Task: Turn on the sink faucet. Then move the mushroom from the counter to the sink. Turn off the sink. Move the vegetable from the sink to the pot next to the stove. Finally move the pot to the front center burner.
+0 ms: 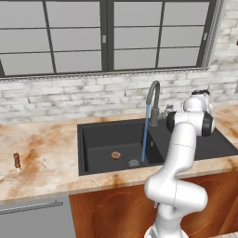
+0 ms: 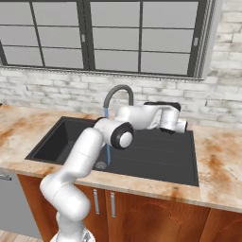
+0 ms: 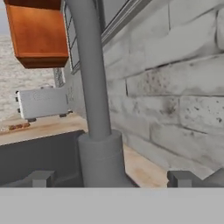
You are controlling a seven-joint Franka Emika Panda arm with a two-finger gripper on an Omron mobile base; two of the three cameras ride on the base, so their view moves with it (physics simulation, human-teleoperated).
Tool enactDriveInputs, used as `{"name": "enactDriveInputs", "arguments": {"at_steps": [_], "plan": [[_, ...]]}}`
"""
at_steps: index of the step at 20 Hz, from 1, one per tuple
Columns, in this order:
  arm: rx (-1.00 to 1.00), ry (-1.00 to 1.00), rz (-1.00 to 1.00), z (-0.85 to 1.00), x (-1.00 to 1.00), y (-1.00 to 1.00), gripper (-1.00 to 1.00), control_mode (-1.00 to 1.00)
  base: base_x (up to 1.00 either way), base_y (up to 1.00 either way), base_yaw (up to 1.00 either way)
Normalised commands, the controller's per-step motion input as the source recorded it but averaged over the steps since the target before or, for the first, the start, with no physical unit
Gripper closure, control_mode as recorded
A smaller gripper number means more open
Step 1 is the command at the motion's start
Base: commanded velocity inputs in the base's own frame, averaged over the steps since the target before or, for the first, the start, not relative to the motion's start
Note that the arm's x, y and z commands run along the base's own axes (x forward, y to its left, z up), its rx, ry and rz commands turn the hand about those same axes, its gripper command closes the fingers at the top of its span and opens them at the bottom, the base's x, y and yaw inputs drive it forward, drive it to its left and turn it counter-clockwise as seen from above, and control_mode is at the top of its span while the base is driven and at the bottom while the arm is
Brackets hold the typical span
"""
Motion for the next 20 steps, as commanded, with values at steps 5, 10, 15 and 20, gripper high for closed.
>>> {"name": "enactDriveInputs", "arguments": {"at_steps": [5, 10, 15, 20], "plan": [[-0.04, 0.00, 0.11, 0.05, -0.02, 0.14, -1.00, -1.00, 0.00, 0.00, 0.00], [0.00, 0.03, -0.08, 0.00, -0.24, -0.20, -1.00, -1.00, 0.00, 0.00, 0.00], [0.00, 0.13, -0.07, 0.00, -0.01, -0.05, -1.00, -1.00, 0.00, 0.00, 0.00], [0.00, 0.20, 0.00, -0.01, 0.05, 0.00, -1.00, -1.00, 0.00, 0.00, 0.00]]}}
